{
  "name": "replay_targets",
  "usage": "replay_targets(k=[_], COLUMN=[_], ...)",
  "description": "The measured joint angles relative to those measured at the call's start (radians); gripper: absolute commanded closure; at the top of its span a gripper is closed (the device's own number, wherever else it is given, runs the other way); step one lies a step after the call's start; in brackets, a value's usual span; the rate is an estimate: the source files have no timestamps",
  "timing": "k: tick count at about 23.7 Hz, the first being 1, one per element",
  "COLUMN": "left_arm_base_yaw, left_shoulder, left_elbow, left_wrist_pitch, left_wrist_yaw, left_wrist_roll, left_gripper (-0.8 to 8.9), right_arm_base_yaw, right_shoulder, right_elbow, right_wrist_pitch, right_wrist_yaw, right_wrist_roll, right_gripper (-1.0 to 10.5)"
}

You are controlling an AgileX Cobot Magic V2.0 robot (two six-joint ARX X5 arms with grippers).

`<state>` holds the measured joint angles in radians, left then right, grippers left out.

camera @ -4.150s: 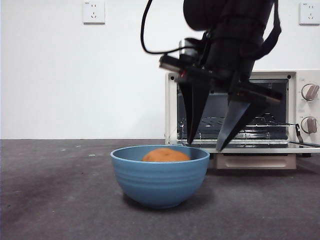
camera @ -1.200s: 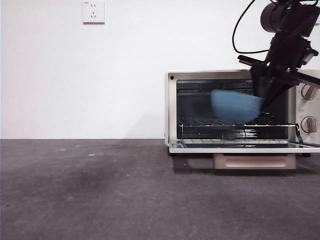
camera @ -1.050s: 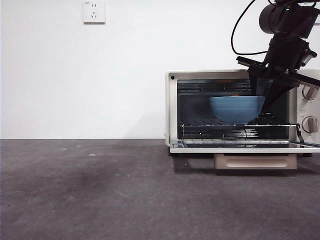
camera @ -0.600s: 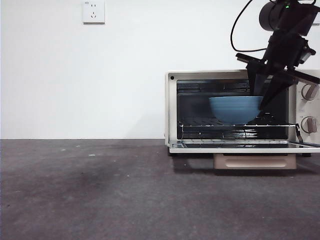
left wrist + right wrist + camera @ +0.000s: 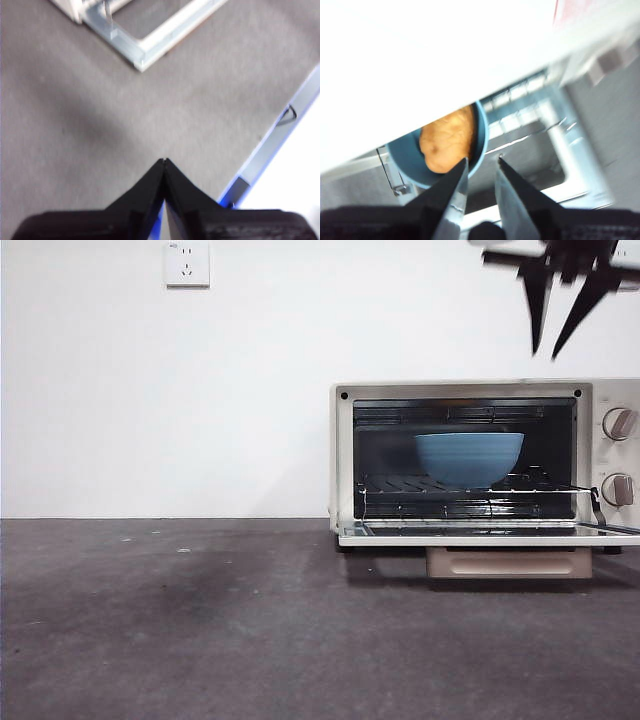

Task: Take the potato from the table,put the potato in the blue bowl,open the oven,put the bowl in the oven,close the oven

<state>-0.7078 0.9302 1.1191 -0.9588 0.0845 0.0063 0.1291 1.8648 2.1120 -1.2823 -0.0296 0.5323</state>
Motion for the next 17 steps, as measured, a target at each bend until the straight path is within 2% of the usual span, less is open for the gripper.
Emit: replay_targets(k=[3,6,9,13,17], left_arm_base_yaw=[0.000,0.002,0.018,0.049,0.063], left_shoulder=[0.026,0.073,0.140,0.266,0.414], left_elbow=[0.000,0.000,0.000,0.000,0.000], left_wrist_pitch=[0.023,0.059,0.130,0.251,0.332], left_wrist_yaw=[0.001,0.027,0.129,0.348,0.483], left_wrist_roll=[0.000,0.000,0.000,-0.002,-0.027], left_gripper=[8.20,8.20,8.20,8.20,8.20], right_arm_base_yaw=[0.009,0.015,0.017,0.013,0.015], right_shoulder=[-0.064,-0.159,-0.253,-0.382,-0.507], right_elbow=[0.021,0.022,0.025,0.026,0.025], right_wrist_pitch=[-0.020,-0.058,-0.071,-0.071,-0.071], right_wrist_yaw=[0.055,0.149,0.215,0.224,0.223], right_wrist_roll=[-0.094,-0.194,-0.276,-0.337,-0.378], right_gripper=[8.5,8.5,8.5,8.5,8.9])
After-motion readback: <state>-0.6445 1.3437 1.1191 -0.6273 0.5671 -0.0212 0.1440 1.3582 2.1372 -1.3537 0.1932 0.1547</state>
